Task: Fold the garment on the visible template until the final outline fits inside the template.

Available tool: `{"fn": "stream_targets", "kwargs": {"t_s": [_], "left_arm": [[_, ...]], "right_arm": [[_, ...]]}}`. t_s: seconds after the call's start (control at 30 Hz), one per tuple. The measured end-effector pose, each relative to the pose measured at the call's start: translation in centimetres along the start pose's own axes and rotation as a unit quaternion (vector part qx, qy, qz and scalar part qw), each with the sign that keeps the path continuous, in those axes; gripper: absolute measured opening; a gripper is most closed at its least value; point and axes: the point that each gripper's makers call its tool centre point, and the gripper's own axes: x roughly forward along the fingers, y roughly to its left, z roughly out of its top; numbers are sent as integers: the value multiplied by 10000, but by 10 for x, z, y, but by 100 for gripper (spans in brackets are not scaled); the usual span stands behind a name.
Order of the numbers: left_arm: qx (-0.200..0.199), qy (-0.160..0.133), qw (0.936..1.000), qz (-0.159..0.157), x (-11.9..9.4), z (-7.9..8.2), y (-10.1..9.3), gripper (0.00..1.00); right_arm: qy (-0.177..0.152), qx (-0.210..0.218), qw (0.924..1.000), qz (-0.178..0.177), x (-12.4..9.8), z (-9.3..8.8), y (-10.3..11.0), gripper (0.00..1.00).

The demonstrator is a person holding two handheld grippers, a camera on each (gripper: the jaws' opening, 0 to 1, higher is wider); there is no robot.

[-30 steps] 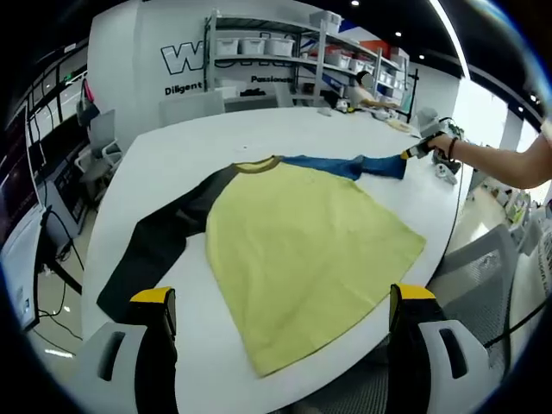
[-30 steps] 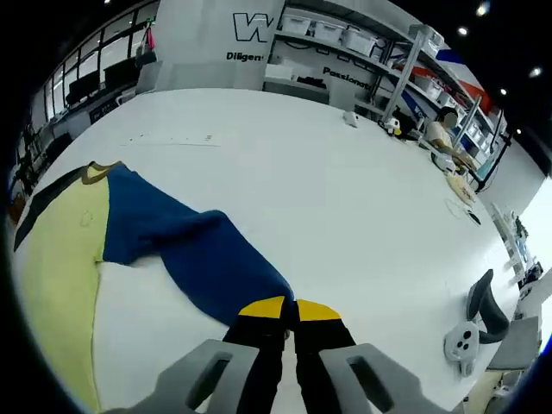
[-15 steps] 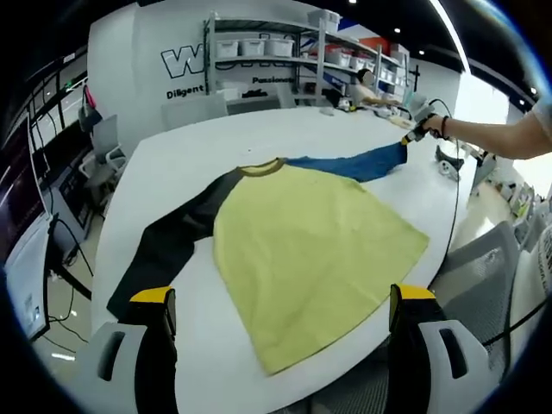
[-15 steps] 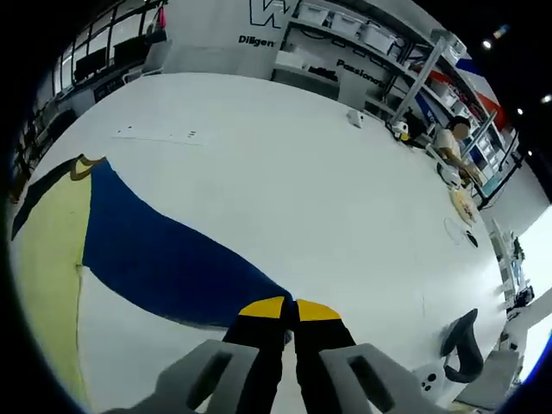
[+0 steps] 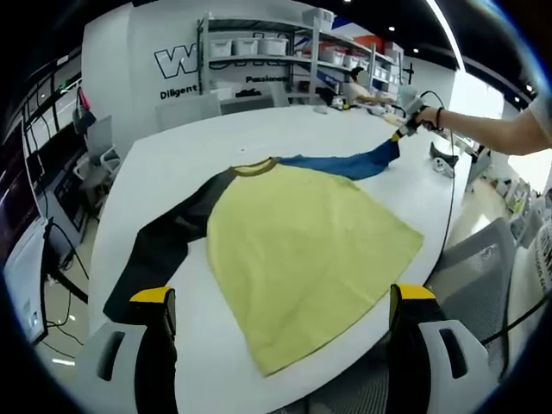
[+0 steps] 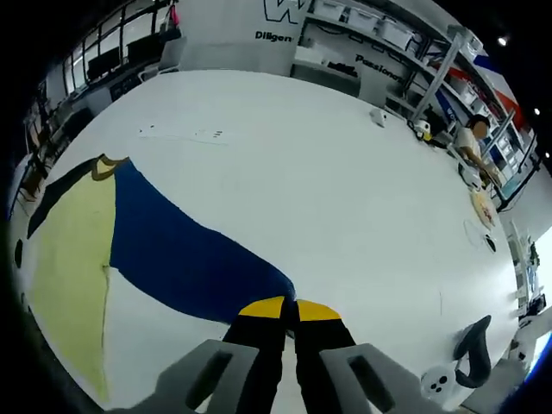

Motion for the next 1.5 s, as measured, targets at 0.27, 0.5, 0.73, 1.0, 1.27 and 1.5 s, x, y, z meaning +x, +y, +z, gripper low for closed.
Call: {"fn": "stream_targets", "kwargs": {"t_s": [0.27, 0.5, 0.73, 1.0, 1.27, 1.5], "left_arm": [[-6, -28, 10000, -66, 0, -1, -2, 99], [-8, -45, 10000, -57, -2, -1, -1, 99], [-16, -33, 10000, -72, -3, -4, -1, 99], [-37, 1, 10000, -20, -7, -8, 3, 99], [-74, 0, 10000, -29, -9, -9, 3, 99], [-67, 4, 10000, -29, -8, -8, 4, 99]], "right_arm": [[70, 275, 9961, 833, -19, 27, 63, 0], [35, 158, 9923, 1230, -28, 54, 113, 0], [174, 48, 9876, 1560, -25, 77, 170, 0], [111, -215, 9804, 1958, -27, 98, 225, 0], [20, -481, 9709, 2348, -37, 116, 279, 0], [-33, -725, 9638, 2564, -42, 126, 319, 0]]}}
